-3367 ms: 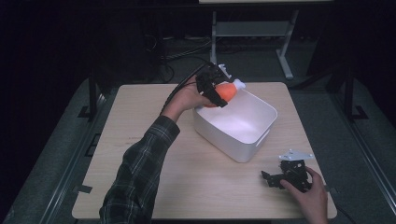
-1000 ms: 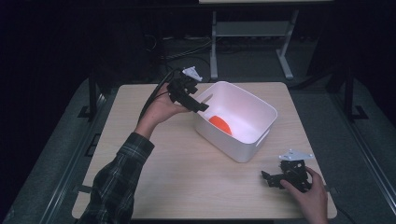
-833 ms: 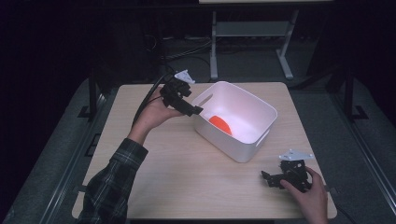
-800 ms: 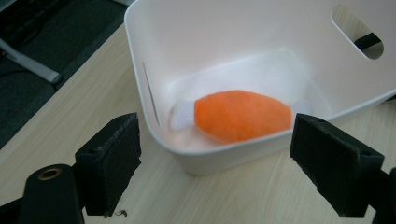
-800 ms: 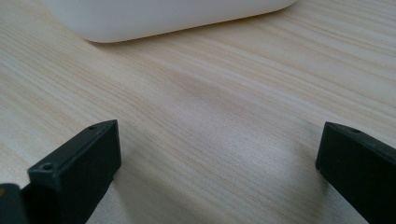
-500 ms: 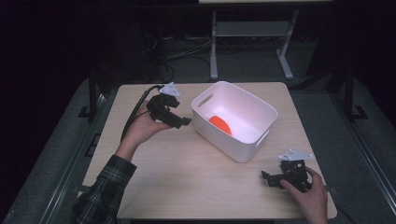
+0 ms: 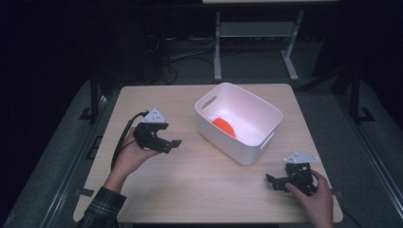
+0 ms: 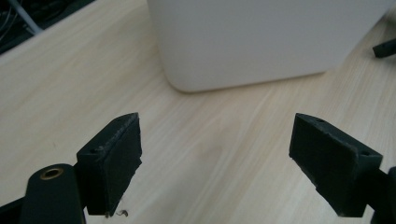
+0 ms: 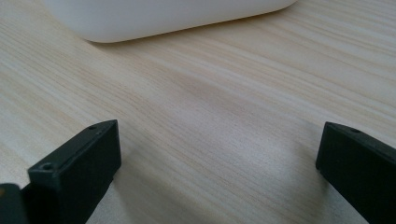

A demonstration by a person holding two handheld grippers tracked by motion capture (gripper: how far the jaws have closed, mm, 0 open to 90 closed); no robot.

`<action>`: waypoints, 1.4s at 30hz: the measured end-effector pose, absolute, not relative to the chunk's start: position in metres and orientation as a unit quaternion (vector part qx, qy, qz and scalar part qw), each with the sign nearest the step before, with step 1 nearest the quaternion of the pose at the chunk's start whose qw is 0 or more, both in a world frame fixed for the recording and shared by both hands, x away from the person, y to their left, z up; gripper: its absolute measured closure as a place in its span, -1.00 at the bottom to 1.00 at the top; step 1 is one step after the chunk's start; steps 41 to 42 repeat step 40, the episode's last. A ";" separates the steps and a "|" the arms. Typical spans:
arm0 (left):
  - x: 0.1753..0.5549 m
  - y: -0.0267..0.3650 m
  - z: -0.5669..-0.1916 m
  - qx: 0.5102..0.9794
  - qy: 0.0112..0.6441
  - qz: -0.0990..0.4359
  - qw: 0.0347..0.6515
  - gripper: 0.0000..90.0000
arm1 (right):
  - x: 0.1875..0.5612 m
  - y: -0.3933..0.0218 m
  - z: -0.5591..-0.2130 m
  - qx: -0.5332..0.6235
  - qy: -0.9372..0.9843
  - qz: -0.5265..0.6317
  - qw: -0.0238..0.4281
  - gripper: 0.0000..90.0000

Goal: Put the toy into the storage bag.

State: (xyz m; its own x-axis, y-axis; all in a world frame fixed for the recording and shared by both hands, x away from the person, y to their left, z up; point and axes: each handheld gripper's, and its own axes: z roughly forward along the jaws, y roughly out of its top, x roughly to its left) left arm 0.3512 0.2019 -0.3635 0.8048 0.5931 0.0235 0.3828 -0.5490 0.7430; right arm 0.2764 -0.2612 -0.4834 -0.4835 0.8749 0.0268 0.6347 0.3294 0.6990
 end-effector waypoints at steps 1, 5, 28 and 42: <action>0.348 0.204 -0.367 0.869 0.282 0.136 0.382 -0.64 | 0.276 -0.261 -0.483 0.475 0.795 0.331 0.180 -1.00; 0.335 0.212 -0.382 0.865 0.292 0.139 0.384 -0.64 | 0.276 -0.261 -0.483 0.475 0.795 0.331 0.181 -1.00; 0.277 0.243 -0.442 0.850 0.324 0.159 0.384 -0.64 | 0.276 -0.261 -0.483 0.475 0.795 0.331 0.181 -1.00; 0.264 0.255 -0.460 0.857 0.338 0.154 0.359 -0.71 | 0.276 -0.261 -0.483 0.476 0.794 0.331 0.181 -1.00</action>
